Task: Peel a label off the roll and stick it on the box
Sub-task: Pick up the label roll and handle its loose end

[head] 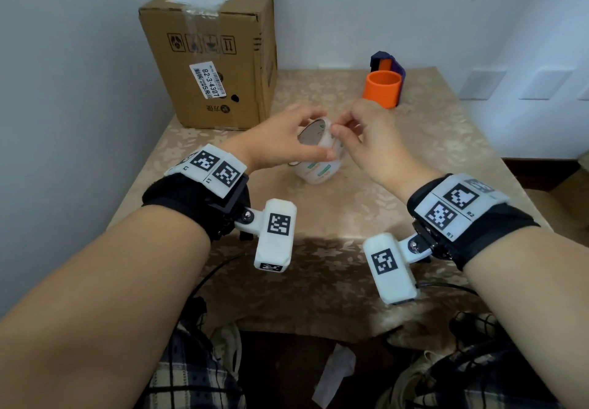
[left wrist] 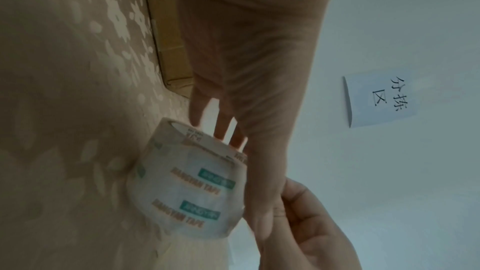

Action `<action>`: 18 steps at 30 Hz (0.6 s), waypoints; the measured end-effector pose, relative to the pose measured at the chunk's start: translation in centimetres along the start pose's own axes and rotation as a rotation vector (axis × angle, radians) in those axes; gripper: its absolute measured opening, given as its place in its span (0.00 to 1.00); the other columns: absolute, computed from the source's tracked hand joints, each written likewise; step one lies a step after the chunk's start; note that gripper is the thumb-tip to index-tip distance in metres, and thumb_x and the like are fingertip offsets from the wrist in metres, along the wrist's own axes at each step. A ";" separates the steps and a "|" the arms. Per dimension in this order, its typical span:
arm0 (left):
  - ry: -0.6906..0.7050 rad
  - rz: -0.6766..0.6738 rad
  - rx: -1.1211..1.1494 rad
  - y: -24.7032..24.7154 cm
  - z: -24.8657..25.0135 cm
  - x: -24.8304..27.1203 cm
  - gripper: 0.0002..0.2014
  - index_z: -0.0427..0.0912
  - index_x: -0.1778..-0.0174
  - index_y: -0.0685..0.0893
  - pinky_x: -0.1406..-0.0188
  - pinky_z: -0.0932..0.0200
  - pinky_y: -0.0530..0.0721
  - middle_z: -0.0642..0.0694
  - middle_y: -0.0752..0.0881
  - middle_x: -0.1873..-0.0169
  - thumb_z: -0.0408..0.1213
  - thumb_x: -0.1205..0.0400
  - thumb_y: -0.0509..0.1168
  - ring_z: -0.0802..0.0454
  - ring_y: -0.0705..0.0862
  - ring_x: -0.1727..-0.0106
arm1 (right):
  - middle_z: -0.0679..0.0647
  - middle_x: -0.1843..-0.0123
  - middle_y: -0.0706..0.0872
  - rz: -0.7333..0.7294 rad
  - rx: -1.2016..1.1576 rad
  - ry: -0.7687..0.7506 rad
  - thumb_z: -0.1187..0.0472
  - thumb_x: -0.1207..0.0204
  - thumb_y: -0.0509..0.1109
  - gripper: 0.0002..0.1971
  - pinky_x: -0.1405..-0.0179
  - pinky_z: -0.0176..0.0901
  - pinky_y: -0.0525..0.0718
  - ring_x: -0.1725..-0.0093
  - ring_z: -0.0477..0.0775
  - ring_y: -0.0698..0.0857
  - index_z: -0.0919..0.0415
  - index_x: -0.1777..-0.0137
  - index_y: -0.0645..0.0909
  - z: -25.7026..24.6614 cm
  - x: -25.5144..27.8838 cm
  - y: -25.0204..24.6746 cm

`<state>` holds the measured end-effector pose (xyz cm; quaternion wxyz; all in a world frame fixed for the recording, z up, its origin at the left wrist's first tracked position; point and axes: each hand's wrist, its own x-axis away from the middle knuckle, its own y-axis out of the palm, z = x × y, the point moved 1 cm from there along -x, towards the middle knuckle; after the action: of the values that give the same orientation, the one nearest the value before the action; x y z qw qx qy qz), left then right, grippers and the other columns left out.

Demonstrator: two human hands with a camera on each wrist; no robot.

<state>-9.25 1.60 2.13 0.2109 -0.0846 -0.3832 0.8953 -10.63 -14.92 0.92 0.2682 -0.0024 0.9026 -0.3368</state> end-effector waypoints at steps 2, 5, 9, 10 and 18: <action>0.003 -0.091 -0.021 0.3 -0.1 0.1 0.43 0.50 0.20 0.60 0.32 0.60 0.71 0.53 0.71 0.32 0.47 0.29 0.76 0.56 0.71 0.31 | 0.41 0.64 0.73 -0.026 0.069 -0.019 0.66 0.22 0.65 0.04 0.62 0.36 0.69 0.61 0.46 0.74 0.65 0.55 0.80 0.1 -0.1 0.0; 0.017 -0.073 -0.045 0.4 -0.3 0.3 0.43 0.54 0.22 0.61 0.34 0.60 0.73 0.55 0.70 0.36 0.44 0.30 0.77 0.56 0.72 0.35 | 0.42 0.63 0.72 -0.132 0.122 -0.019 0.65 0.21 0.63 0.03 0.58 0.39 0.71 0.57 0.50 0.74 0.63 0.55 0.77 -0.3 -0.2 -0.5; -0.040 0.073 -0.094 -0.3 -0.3 0.1 0.42 0.58 0.25 0.63 0.29 0.49 0.71 0.48 0.66 0.37 0.50 0.33 0.77 0.48 0.71 0.33 | 0.52 0.56 0.81 -0.197 0.166 0.009 0.64 0.20 0.62 0.04 0.55 0.45 0.77 0.55 0.54 0.80 0.60 0.55 0.77 -1.5 -0.7 -2.1; -0.060 0.105 -0.104 -0.5 -0.2 0.0 0.42 0.60 0.26 0.63 0.28 0.47 0.71 0.47 0.66 0.37 0.53 0.34 0.77 0.45 0.70 0.32 | 0.53 0.57 0.83 -0.202 0.131 0.038 0.64 0.19 0.61 0.06 0.54 0.45 0.79 0.56 0.53 0.82 0.57 0.57 0.75 -1.8 -0.8 -2.5; -0.236 0.123 -0.148 0.3 -1.2 0.1 0.45 0.56 0.21 0.61 0.27 0.45 0.68 0.42 0.67 0.30 0.62 0.32 0.71 0.40 0.69 0.28 | 0.54 0.65 0.86 -0.221 -0.124 0.215 0.66 0.21 0.64 0.13 0.47 0.59 0.86 0.61 0.56 0.86 0.50 0.65 0.74 -2.1 -0.8 -2.7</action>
<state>-9.03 2.18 1.09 0.1023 -0.0177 -0.4644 0.8795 -11.48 -15.60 4.25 0.1308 -0.0821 0.9394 -0.3061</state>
